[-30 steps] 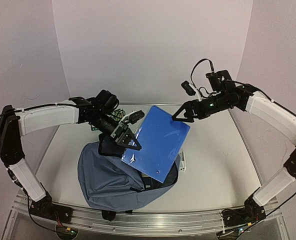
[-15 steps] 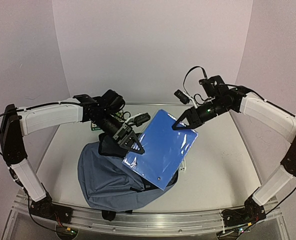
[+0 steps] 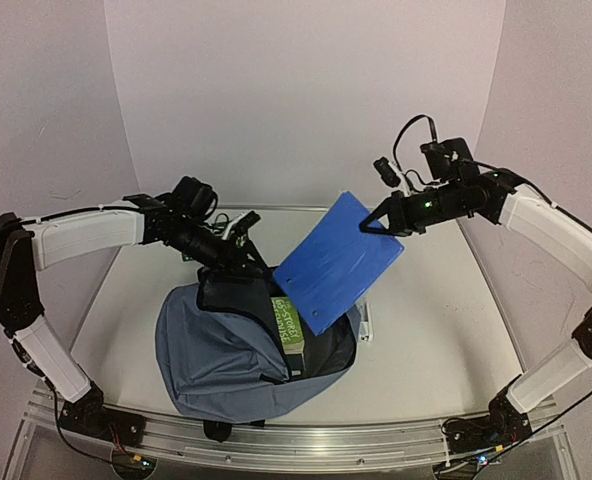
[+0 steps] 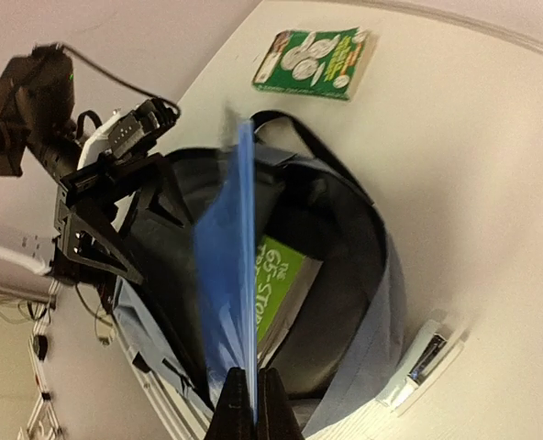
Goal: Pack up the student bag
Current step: Pick up the files from the center of the board, then place the files in the student bag.
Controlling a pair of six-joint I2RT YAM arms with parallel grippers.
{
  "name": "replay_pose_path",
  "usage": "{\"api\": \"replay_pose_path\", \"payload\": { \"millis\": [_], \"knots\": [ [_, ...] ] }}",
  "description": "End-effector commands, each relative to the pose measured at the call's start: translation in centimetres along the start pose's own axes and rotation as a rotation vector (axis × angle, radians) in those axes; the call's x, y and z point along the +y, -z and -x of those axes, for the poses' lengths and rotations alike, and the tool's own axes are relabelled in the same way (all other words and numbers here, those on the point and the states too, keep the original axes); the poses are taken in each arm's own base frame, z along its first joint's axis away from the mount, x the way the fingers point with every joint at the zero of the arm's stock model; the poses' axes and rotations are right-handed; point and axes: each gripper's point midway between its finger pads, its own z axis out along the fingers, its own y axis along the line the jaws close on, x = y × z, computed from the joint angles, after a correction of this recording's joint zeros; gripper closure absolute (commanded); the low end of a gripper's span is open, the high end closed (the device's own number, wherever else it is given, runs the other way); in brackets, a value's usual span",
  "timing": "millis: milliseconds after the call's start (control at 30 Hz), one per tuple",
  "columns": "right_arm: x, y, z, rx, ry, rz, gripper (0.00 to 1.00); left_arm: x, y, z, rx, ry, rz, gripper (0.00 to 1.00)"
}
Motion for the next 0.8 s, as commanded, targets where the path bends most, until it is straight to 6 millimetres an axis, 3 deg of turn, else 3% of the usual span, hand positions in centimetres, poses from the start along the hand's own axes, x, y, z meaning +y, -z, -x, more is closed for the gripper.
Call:
{"api": "replay_pose_path", "payload": {
  "millis": [0,167,333,433,600,667,767],
  "knots": [
    [-1.0,2.9,3.0,-0.178,-0.111,-0.106,1.0,0.6,5.8,2.8,-0.231,0.053,0.149,0.1],
    [-0.9,3.4,2.8,-0.211,-0.239,-0.09,1.0,3.1,8.2,1.6,-0.268,0.186,0.322,0.01],
    [0.8,5.3,3.5,-0.289,-0.316,-0.021,1.0,6.2,8.9,-1.6,-0.224,0.352,0.45,0.0],
    [1.2,5.9,3.3,-0.309,-0.353,0.005,1.0,6.4,8.8,-2.7,-0.222,0.393,0.446,0.0],
    [0.4,4.7,1.7,-0.3,-0.435,0.026,1.0,5.2,7.3,-3.4,-0.197,0.408,0.311,0.0],
    [0.4,4.3,1.4,-0.308,-0.466,0.048,1.0,4.7,6.7,-3.5,-0.185,0.414,0.259,0.04],
    [0.3,3.3,0.4,-0.303,-0.507,0.07,1.0,4.9,5.9,-4.0,-0.167,0.433,0.223,0.27]
  ]
}}
